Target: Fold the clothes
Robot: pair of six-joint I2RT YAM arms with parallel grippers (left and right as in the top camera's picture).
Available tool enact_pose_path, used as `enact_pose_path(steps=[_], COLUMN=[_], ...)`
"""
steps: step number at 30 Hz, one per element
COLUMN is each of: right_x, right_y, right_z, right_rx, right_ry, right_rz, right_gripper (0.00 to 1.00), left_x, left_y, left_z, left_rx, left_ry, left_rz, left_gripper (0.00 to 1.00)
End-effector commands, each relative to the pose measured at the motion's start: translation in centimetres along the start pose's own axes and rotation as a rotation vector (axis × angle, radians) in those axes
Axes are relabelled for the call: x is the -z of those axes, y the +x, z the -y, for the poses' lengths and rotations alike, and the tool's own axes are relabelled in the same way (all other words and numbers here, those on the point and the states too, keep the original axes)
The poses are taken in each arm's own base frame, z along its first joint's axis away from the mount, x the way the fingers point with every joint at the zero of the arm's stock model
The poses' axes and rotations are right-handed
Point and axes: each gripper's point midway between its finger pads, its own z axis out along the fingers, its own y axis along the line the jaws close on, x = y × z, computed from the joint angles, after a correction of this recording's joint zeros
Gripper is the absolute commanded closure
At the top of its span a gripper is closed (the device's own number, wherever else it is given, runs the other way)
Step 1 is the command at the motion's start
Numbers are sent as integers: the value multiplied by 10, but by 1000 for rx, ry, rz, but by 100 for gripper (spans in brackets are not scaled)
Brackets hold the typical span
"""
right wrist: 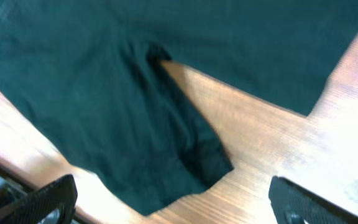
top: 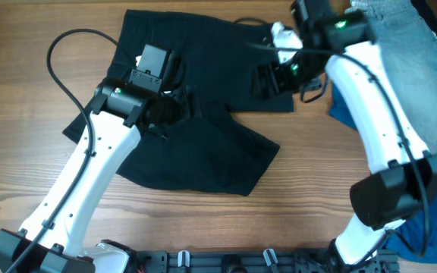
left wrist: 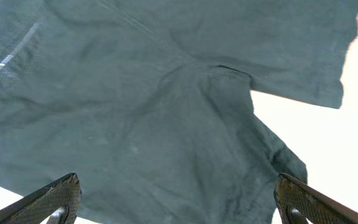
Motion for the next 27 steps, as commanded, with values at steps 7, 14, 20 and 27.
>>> enact_pose_path(steps=[7,14,20,27], right_x=[-120,-141,-152,-75], right_y=[77,105,102,27], right_z=[31,33,42,116], right_rx=[-41,-109,-97,-354], right_ry=[-3,-24,14,139], right_rz=[-149,-190,-150,119], right_gripper=[10,41,92,96], left_x=[6,6,6,7], left_y=[-19,-19,-20,-28], left_z=[-6,-6,-5,0], left_rx=[20,17,17,20], left_ry=[-37,-37,-35,-14], left_rz=[97,98,101,131], left_gripper=[0,0,0,0])
